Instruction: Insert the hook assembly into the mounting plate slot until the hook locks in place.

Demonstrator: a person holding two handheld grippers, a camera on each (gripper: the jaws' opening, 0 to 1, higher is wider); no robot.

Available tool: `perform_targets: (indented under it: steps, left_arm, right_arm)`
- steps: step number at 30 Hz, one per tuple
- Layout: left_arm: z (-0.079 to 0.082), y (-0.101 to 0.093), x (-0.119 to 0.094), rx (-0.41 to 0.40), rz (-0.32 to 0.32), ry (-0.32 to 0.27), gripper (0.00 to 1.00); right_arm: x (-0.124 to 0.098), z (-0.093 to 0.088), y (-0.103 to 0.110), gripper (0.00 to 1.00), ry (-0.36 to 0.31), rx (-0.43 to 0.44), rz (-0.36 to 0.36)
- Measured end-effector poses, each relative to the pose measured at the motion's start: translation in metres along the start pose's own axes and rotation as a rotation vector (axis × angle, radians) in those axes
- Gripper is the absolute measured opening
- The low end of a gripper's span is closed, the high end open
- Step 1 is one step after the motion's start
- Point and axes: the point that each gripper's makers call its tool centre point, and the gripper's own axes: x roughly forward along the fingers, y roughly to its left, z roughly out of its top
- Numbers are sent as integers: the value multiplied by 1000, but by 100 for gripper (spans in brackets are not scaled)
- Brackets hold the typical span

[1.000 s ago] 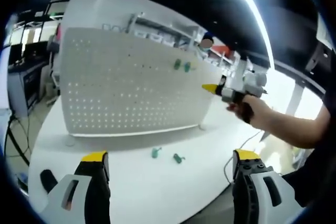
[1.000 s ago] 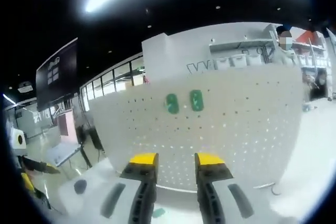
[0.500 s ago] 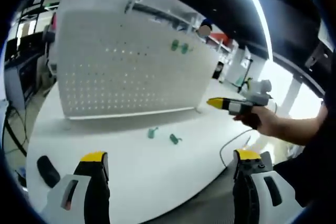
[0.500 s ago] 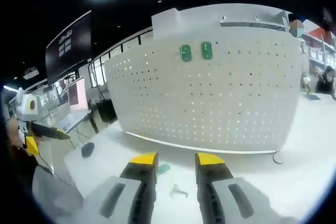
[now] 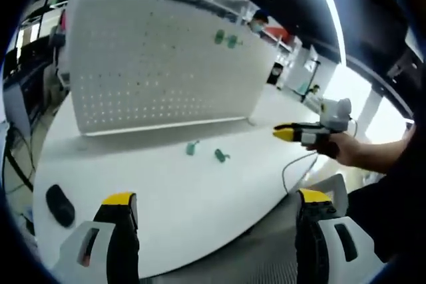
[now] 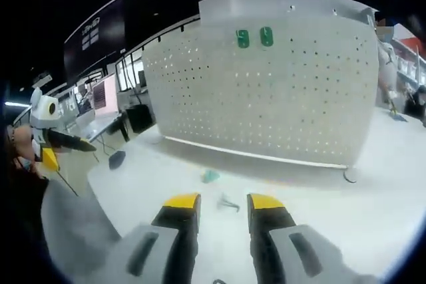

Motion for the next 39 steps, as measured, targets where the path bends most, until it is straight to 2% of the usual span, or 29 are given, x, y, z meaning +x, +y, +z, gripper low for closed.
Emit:
perform_targets:
  steps: [4, 10, 22, 28, 34, 39]
  left_arm:
    - [-2, -2, 1, 0, 2, 4, 100]
    - [-7, -5, 4, -1, -1, 21, 100]
    - [-23, -1, 5, -22, 20, 51, 99]
    - [-26, 3, 3, -36, 26, 58, 99]
    - [-24, 10, 2, -47, 37, 55, 98]
    - [-22, 14, 3, -66, 42, 46, 98]
  right_arm:
    - [-6, -12, 3, 26, 26, -25, 18]
    - [-16, -28, 3, 26, 64, -9, 39]
    - [-21, -42, 14, 26, 99, -11, 74]
    - [-1, -38, 25, 25, 117, -53, 125]
    - [36, -32, 34, 25, 140, -128, 179]
    - [69, -27, 40, 24, 155, -152, 218]
